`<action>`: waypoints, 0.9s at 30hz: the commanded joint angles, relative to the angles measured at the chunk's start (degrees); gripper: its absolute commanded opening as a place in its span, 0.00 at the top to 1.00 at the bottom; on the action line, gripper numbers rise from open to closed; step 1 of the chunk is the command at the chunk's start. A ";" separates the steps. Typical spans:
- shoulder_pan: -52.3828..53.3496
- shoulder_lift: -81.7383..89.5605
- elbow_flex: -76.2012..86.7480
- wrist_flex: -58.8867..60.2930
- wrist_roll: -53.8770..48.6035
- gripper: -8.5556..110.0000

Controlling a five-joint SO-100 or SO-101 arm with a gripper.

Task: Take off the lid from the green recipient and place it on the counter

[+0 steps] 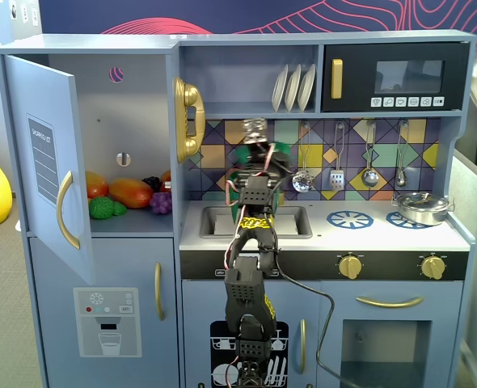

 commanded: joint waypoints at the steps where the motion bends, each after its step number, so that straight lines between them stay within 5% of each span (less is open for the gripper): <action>1: 9.93 0.79 -3.52 -0.70 -0.35 0.93; 15: 19.60 -12.04 18.37 -27.95 -0.53 0.93; 27: 21.27 -19.86 23.91 -35.77 -1.41 0.93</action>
